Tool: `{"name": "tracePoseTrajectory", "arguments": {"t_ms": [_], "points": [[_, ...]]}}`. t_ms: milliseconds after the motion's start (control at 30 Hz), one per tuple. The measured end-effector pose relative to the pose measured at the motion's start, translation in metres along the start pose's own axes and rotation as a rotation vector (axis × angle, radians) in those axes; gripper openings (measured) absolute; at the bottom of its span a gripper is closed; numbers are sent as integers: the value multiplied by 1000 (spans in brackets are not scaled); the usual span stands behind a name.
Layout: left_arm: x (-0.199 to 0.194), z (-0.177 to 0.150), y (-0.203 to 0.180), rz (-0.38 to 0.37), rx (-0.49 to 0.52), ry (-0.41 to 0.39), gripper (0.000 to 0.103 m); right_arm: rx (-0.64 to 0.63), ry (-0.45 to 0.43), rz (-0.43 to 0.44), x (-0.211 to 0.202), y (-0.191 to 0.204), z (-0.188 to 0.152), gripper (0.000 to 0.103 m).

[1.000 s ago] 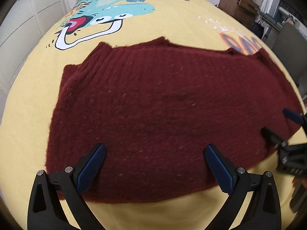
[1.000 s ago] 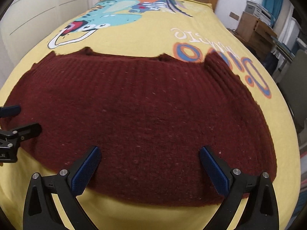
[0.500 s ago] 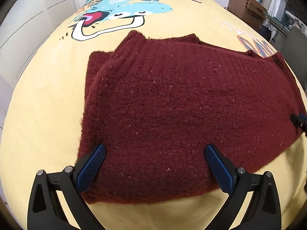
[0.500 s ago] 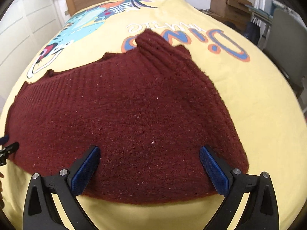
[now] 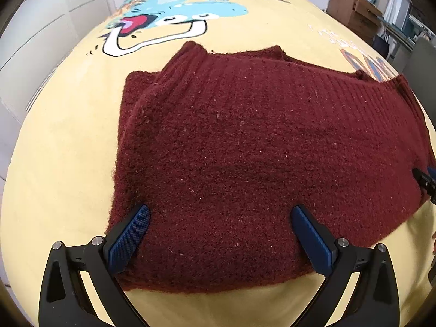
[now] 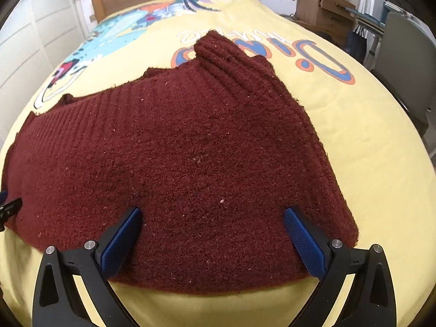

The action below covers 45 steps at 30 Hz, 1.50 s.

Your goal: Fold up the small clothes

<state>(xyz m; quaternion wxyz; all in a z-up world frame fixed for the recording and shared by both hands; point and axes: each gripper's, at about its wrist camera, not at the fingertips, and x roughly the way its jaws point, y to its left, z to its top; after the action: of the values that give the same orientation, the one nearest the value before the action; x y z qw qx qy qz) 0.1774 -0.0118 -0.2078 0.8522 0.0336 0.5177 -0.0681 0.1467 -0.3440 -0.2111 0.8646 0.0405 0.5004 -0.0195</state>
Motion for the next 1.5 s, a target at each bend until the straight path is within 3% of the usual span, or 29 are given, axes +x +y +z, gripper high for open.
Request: {"name": "tracePoseTrajectory", "arguments": {"t_ms": [167, 233, 300, 400, 700, 933, 967, 1033, 1067, 1100, 1133, 1167, 1333, 1500], "points": [[-19, 18, 10, -95, -17, 94, 102, -36, 65, 9, -24, 8, 13, 103], [-34, 25, 16, -121, 7, 85, 102, -52, 67, 35, -40, 11, 11, 103], [-50, 32, 28, -100, 22, 53, 102, -59, 61, 42, -53, 12, 5, 103], [-55, 36, 50, -144, -23, 62, 102, -43, 49, 53, -64, 10, -4, 103], [3, 26, 93, -243, -263, 208, 102, -10, 88, 12, -58, -5, -30, 103], [20, 19, 85, -296, -275, 205, 100, 4, 119, -4, -48, -13, -38, 103], [20, 19, 78, -301, -239, 214, 97, 7, 122, -2, -46, -13, -38, 103], [19, 20, 71, -310, -203, 214, 74, 8, 123, -2, -44, -16, -36, 103], [18, 23, 69, -307, -200, 220, 71, 10, 120, -6, -44, -17, -36, 103], [16, 24, 67, -308, -197, 229, 60, 14, 117, -6, -44, -19, -35, 103], [14, 24, 64, -330, -196, 235, 42, 18, 116, -5, -45, -21, -34, 103], [11, 25, 63, -361, -198, 240, 36, 23, 112, -3, -46, -23, -33, 103], [-12, 38, 43, -289, -123, 227, 31, 24, 86, -21, -55, -32, -29, 103], [-54, 60, 31, -313, -107, 178, 31, 36, 60, -19, -68, -45, -25, 103]]}}
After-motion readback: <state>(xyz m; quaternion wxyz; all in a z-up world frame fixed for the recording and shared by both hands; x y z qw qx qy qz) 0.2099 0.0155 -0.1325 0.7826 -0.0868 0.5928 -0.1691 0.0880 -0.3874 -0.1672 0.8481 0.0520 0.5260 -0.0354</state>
